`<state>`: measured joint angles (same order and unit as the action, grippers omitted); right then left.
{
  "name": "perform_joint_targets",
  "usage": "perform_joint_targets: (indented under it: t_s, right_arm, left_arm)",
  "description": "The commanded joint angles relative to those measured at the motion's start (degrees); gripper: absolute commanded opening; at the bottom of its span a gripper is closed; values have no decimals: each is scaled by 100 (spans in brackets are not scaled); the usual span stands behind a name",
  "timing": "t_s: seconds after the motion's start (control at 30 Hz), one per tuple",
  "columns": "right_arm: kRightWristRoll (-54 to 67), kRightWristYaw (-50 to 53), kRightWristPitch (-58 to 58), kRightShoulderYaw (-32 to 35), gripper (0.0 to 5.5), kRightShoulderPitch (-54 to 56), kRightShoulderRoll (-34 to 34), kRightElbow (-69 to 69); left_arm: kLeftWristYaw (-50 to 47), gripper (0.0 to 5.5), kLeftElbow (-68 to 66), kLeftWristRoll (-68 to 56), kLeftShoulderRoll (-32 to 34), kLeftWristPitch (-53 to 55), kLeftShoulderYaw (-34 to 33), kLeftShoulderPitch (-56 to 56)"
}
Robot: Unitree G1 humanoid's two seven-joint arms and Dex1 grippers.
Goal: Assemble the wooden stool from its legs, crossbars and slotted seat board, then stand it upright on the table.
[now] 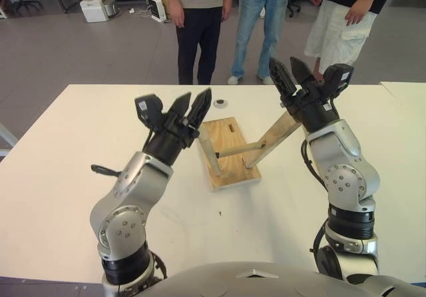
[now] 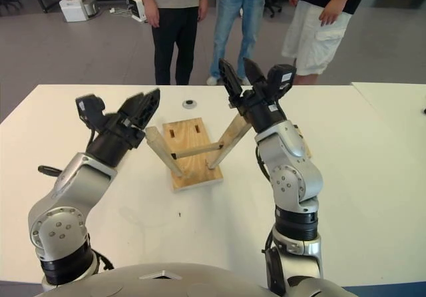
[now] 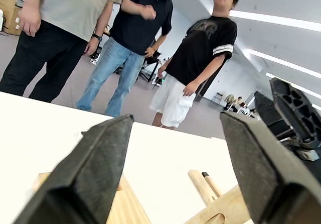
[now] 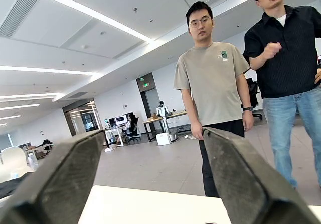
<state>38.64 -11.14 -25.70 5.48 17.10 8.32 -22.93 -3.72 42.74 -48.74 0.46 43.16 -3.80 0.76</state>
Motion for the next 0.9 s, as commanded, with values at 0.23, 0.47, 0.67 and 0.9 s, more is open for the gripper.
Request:
perform_joint_targets:
  t_s: [0.23, 0.47, 0.67, 0.9]
  right_arm:
    - [1295, -81, -817, 582, 363, 1120, 93, 481]
    - [1773, -379, -1019, 1358, 363, 1639, 931, 1170]
    - [1503, -540, -798, 1207, 363, 1460, 772, 1473]
    - [-61, -220, 1111, 1679, 363, 971, 794, 2036]
  left_arm:
    - [190, 321, -477, -425, 582, 413, 304, 304]
    - [-265, 321, -804, -2557, 346, 701, 372, 466]
    - [-149, 321, -1825, -2378, -404, 563, 1088, 1693]
    - [1824, 321, -3663, 587, 3096, -776, 272, 2747]
